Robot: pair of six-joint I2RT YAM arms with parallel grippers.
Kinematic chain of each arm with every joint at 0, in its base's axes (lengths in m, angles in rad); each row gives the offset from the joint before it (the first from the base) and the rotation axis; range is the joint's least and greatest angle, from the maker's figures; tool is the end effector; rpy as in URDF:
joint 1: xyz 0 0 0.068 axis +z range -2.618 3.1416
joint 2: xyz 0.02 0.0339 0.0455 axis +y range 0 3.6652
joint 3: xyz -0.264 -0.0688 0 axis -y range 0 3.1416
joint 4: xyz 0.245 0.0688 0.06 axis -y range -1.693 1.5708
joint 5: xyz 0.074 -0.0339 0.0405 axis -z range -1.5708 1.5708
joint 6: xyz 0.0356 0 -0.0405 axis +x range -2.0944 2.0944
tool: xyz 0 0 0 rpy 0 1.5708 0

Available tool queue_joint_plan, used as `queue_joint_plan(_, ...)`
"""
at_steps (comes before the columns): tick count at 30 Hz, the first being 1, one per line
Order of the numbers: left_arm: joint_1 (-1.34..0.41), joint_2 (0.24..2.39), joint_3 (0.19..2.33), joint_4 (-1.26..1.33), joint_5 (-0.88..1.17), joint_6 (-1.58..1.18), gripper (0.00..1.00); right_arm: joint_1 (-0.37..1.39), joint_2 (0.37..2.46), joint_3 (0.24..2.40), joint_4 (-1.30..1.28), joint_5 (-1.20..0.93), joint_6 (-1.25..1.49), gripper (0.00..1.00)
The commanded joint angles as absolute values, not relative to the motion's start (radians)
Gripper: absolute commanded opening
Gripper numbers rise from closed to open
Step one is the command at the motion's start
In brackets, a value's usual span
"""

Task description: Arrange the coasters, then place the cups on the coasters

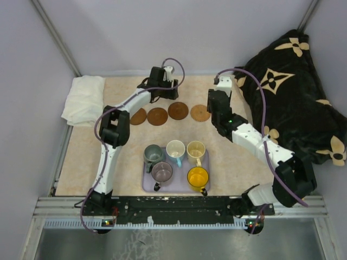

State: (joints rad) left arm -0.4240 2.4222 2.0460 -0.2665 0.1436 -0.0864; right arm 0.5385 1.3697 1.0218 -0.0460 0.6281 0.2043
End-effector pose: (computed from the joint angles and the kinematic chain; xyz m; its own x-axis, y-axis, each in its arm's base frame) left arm 0.5046 -0.2334 0.1878 -0.5884 0.1719 -0.7901 0.4625 0.8730 -0.1545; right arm 0.2794 0.1426 0.3056 -0.3123 0.0047 -0.9500 0.1166 0.9926 -0.0335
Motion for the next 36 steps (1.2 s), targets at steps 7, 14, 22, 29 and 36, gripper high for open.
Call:
queue_joint_plan(7, -0.443, 2.498, 2.154, -0.360, 0.017, -0.081, 0.72, 0.531, 1.318, 1.031, -0.005, 0.605, 0.238, 0.43)
queue_joint_plan(14, -0.443, 2.516, 2.174, -0.380, 0.008, -0.094, 0.72, 0.529, 1.315, 1.031, -0.020, 0.597, 0.251, 0.43)
queue_joint_plan(22, -0.460, 2.514, 2.159, -0.390, 0.009, -0.075, 0.72, 0.529, 1.311, 1.029, -0.025, 0.592, 0.262, 0.43)
queue_joint_plan(29, -0.468, 2.493, 2.122, -0.391, 0.003, -0.068, 0.73, 0.529, 1.296, 1.025, -0.030, 0.588, 0.270, 0.43)
queue_joint_plan(36, -0.470, 2.474, 2.085, -0.388, 0.003, -0.073, 0.73, 0.529, 1.282, 1.016, -0.034, 0.588, 0.278, 0.44)
